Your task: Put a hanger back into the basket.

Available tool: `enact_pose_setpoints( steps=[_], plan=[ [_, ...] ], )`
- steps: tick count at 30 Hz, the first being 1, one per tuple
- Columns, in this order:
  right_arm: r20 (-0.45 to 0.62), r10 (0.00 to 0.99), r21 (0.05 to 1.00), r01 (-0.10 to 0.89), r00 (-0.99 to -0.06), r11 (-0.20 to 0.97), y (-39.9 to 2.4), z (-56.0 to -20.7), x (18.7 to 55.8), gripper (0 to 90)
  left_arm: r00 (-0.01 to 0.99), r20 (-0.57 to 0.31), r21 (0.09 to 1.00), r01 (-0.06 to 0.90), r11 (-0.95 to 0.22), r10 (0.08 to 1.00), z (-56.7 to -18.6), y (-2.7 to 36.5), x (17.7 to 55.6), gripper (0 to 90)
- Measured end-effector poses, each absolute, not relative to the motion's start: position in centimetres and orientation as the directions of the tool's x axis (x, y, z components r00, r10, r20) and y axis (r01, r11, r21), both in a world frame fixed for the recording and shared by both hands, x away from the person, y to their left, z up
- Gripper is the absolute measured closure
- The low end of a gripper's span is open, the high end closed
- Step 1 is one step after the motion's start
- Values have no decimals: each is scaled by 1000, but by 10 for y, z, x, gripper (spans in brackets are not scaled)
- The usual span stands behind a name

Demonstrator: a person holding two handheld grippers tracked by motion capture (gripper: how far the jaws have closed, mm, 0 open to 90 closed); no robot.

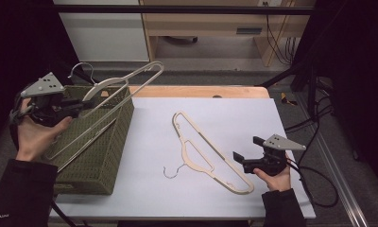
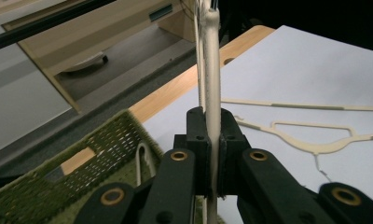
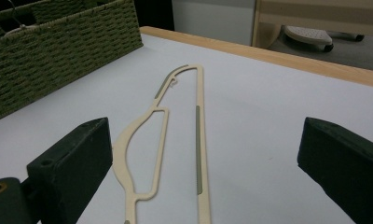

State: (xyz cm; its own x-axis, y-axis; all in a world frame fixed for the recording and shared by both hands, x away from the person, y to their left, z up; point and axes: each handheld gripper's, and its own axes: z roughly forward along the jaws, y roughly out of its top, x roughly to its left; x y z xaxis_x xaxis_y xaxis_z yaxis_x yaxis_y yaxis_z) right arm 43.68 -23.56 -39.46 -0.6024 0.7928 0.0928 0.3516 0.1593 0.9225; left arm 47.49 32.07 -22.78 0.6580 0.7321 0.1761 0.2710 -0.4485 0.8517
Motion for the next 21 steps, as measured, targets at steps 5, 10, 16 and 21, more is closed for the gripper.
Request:
enact_pose_setpoints(
  steps=[5, 10, 16, 21],
  plan=[
    [90, 793, 923, 350, -602, 161, -236, -395, 437, 35, 625, 163, 848, 307, -433, 763, -237, 343, 481, 860],
    [91, 794, 922, 353, -602, 162, -235, -395, 437, 35, 592, 164, 849, 323, -419, 789, -246, 364, 484, 860],
    [90, 792, 920, 355, -604, 167, -234, -396, 438, 35, 562, 159, 839, 357, -412, 812, -257, 385, 485, 860],
    [91, 793, 920, 355, -602, 164, -235, -396, 437, 35, 547, 174, 825, 373, -425, 819, -270, 397, 485, 860]
  ],
)
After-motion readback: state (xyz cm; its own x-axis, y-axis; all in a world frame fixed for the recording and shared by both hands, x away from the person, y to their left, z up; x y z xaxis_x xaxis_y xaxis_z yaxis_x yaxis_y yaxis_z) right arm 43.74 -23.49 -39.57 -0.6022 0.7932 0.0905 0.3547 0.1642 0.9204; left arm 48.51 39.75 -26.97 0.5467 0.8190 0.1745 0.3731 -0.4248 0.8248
